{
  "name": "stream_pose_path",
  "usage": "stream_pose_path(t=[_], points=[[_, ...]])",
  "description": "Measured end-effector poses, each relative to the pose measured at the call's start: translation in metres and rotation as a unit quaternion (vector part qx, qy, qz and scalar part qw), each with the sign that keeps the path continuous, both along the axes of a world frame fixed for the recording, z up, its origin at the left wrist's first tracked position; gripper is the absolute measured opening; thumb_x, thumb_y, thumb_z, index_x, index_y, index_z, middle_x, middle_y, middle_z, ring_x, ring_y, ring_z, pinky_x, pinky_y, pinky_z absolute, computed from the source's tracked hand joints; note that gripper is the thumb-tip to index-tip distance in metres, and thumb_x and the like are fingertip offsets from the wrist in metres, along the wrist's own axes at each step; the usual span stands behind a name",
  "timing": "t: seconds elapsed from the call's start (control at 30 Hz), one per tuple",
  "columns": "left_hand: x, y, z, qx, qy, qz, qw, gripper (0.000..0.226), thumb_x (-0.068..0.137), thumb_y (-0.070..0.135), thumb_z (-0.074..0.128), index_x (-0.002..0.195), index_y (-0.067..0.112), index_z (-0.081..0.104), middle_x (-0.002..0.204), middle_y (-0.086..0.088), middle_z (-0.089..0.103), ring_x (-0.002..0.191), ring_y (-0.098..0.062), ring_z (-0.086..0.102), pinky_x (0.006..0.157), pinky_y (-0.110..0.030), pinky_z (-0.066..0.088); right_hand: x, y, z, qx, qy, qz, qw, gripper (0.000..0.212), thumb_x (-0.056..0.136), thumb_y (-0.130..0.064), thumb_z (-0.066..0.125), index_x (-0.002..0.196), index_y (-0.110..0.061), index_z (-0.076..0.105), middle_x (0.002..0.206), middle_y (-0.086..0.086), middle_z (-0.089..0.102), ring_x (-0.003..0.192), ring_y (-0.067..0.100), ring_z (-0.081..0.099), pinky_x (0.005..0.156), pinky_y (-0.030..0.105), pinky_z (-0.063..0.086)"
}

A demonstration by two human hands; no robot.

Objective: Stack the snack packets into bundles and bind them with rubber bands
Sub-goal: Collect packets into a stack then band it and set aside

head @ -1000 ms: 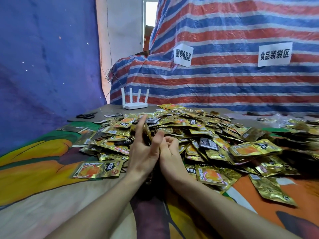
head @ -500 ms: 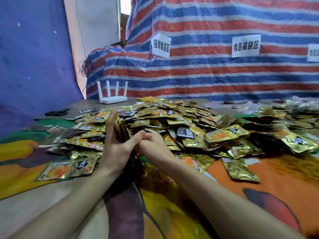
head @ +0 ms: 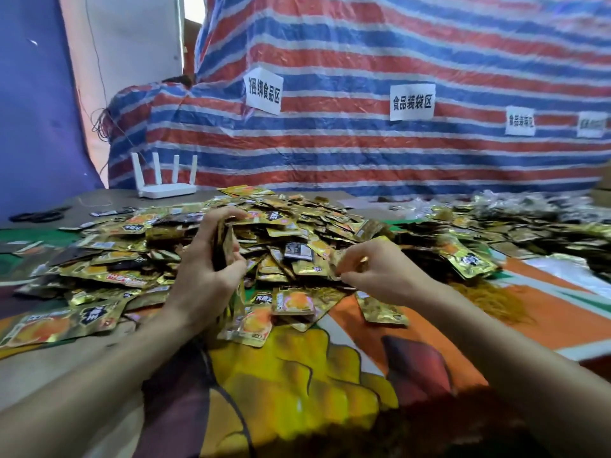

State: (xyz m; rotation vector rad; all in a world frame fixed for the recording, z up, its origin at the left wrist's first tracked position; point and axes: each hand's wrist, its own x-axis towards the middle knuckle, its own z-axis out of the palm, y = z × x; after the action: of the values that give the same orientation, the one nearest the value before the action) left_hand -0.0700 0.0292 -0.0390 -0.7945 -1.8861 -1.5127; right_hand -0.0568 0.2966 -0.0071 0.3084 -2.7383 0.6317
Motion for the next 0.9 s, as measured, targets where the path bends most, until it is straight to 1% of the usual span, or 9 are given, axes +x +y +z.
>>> stream_pose_path(t=[0.07, 0.17, 0.23, 0.33, 0.47, 0.57, 0.7, 0.8, 0.9], points=[[0.005, 0.019, 0.001, 0.008, 0.005, -0.018, 1.0, 0.065, 0.073, -0.001, 0.055, 0.116, 0.048, 0.055, 0.083, -0.015, 0.044, 0.074, -0.044, 0.049, 0.06, -0.05, 0.048, 0.006, 0.035, 0.008, 0.042, -0.012, -0.092, 0.995, 0.012, 0.082, -0.015, 0.069, 0.081, -0.026, 0.073, 0.088, -0.003, 0.075, 0.083, 0.019, 0.069, 0.076, 0.037, 0.058], [0.008, 0.034, -0.013, -0.031, 0.011, -0.002, 0.999, 0.065, 0.073, 0.007, 0.064, 0.128, 0.04, 0.05, 0.073, -0.001, 0.045, 0.062, -0.024, 0.049, 0.059, -0.039, 0.047, 0.012, 0.077, 0.01, 0.111, -0.046, -0.199, 0.973, 0.016, 0.079, -0.011, 0.065, 0.081, -0.024, 0.073, 0.086, 0.004, 0.073, 0.081, 0.025, 0.068, 0.071, 0.035, 0.058], [0.007, 0.035, -0.022, -0.065, -0.001, 0.011, 0.998, 0.074, 0.071, 0.015, 0.073, 0.133, 0.044, 0.045, 0.085, 0.015, 0.055, 0.07, -0.01, 0.055, 0.068, -0.021, 0.048, 0.015, 0.096, 0.004, 0.158, -0.084, -0.238, 0.955, 0.016, 0.079, -0.011, 0.061, 0.087, -0.02, 0.072, 0.083, 0.004, 0.07, 0.08, 0.026, 0.066, 0.069, 0.033, 0.057], [0.002, 0.03, -0.027, -0.065, -0.026, -0.01, 0.998, 0.088, 0.068, 0.008, 0.08, 0.138, 0.045, 0.04, 0.103, 0.034, 0.057, 0.09, 0.004, 0.061, 0.084, -0.011, 0.046, 0.017, 0.113, -0.01, 0.186, -0.103, -0.268, 0.94, 0.006, 0.08, -0.012, 0.058, 0.085, -0.014, 0.062, 0.078, 0.004, 0.062, 0.077, 0.027, 0.062, 0.066, 0.033, 0.054], [0.0, 0.025, -0.028, -0.018, -0.048, -0.021, 0.998, 0.097, 0.062, 0.005, 0.066, 0.137, 0.056, 0.033, 0.1, -0.001, 0.053, 0.083, -0.016, 0.063, 0.077, -0.031, 0.055, 0.015, 0.127, -0.018, 0.166, -0.06, -0.336, 0.925, 0.022, 0.087, -0.007, 0.056, 0.073, -0.015, 0.04, 0.073, 0.003, 0.046, 0.074, 0.028, 0.053, 0.058, 0.031, 0.041], [-0.002, 0.02, -0.028, 0.017, -0.057, -0.022, 0.998, 0.099, 0.063, 0.002, 0.061, 0.144, 0.05, 0.028, 0.094, -0.018, 0.051, 0.078, -0.029, 0.062, 0.076, -0.04, 0.056, 0.015, 0.133, -0.02, 0.133, -0.038, -0.35, 0.926, 0.021, 0.084, 0.0, 0.056, 0.071, -0.012, 0.045, 0.069, 0.007, 0.045, 0.078, 0.033, 0.056, 0.065, 0.035, 0.045], [-0.008, 0.01, -0.027, 0.08, -0.074, -0.028, 0.994, 0.1, 0.064, -0.004, 0.056, 0.145, 0.052, 0.035, 0.095, -0.018, 0.049, 0.079, -0.042, 0.057, 0.077, -0.05, 0.057, 0.015, 0.138, -0.012, 0.099, 0.003, -0.347, 0.933, 0.01, 0.079, 0.001, 0.061, 0.084, -0.007, 0.067, 0.079, 0.016, 0.059, 0.077, 0.036, 0.058, 0.067, 0.038, 0.051], [-0.013, 0.005, -0.028, 0.111, -0.096, -0.03, 0.989, 0.095, 0.061, -0.002, 0.056, 0.136, 0.055, 0.048, 0.093, -0.009, 0.051, 0.078, -0.03, 0.057, 0.078, -0.048, 0.056, 0.015, 0.138, -0.001, 0.054, 0.0, -0.338, 0.94, 0.01, 0.077, 0.0, 0.068, 0.078, -0.007, 0.075, 0.08, 0.018, 0.069, 0.078, 0.037, 0.065, 0.069, 0.041, 0.058], [-0.012, 0.006, -0.027, 0.09, -0.093, -0.032, 0.991, 0.093, 0.062, -0.003, 0.055, 0.138, 0.051, 0.049, 0.089, -0.008, 0.051, 0.079, -0.034, 0.055, 0.078, -0.05, 0.056, 0.015, 0.138, 0.009, 0.01, -0.022, -0.336, 0.942, 0.006, 0.071, -0.002, 0.081, 0.072, -0.006, 0.078, 0.072, 0.016, 0.072, 0.073, 0.033, 0.067, 0.064, 0.036, 0.055]])
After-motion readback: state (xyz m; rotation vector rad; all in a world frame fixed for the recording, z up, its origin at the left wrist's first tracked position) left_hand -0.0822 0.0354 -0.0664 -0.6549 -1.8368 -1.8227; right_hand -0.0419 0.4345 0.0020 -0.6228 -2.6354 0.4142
